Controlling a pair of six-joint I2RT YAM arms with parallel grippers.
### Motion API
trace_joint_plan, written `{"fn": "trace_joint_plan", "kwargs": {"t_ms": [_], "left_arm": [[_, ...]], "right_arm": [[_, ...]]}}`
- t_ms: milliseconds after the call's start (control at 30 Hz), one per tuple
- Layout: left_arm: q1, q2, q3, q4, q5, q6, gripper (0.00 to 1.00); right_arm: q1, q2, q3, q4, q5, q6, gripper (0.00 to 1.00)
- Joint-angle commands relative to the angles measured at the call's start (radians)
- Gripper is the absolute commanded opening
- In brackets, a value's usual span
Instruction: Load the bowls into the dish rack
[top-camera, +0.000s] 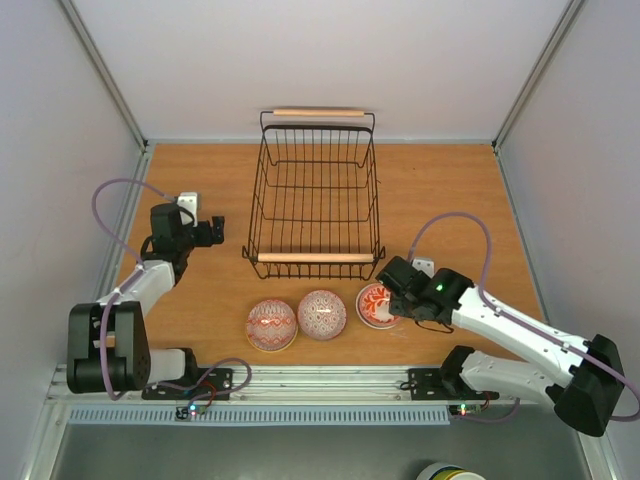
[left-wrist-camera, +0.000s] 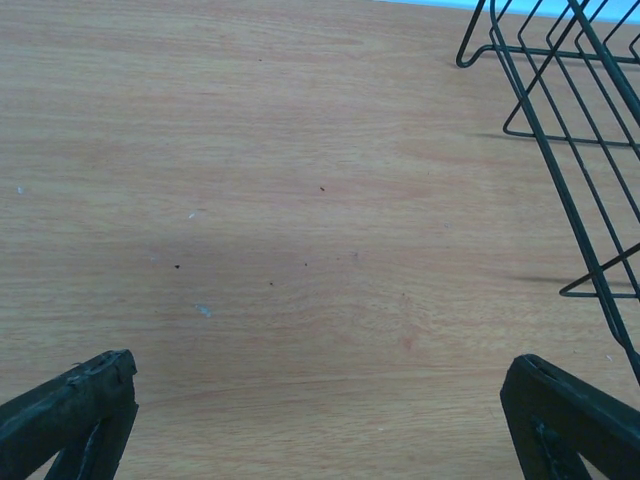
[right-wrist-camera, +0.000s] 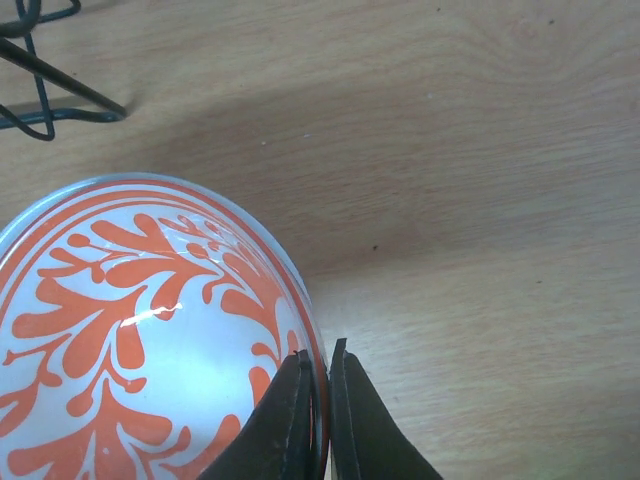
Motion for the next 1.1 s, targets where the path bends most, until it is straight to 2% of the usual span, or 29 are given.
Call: {"fn": "trace_joint_plan", "kwargs": {"t_ms": [0,133,267,367,467,633,733,900,1067], "left_arm": [[0.005,-0.049,0.016,-0.004,-0.004,0.049,0.99],[0.004,-0.101,0.017,-0.028,0.022,0.073,0.99],[0.004,-0.189,0.049,-0.106,0.127,0.113,0.99],[0.003,-0.251,0.130,-0.238,0.205,0.134,0.99],[0.002,-0.263,0.261,-0.386,0.292,0.139,0.99],[-0.055,-0.151,0.597,-0.721,0.344,0.133,0.97],[-0.067,-0.099,0.719,-0.810,0.355,0.125,0.95],[-0.158,-0.013,0.861,-0.958,0.358,0.130,0.91],[-0.230,0.021,0.875,-0.991,0.348,0.122,0.86]], "right_arm": [[0.012,-0.056,0.071,-0.063,0.053,-0.031,0.01],[0.021,-0.083,0.136,-0.119,0.069,-0.067,0.01],[0.028,-0.130,0.289,-0.244,0.166,-0.116,0.01],[0.028,-0.129,0.472,-0.330,0.274,-0.164,0.01],[0.028,-0.101,0.604,-0.268,0.336,-0.265,0.01],[0.028,0.147,0.827,-0.116,0.249,-0.444,0.01],[0.028,0.300,0.942,-0.055,0.178,-0.529,0.01],[0.028,0.536,1.143,-0.040,0.144,-0.601,0.01],[0.028,0.694,1.300,-0.055,0.078,-0.635,0.01]]}}
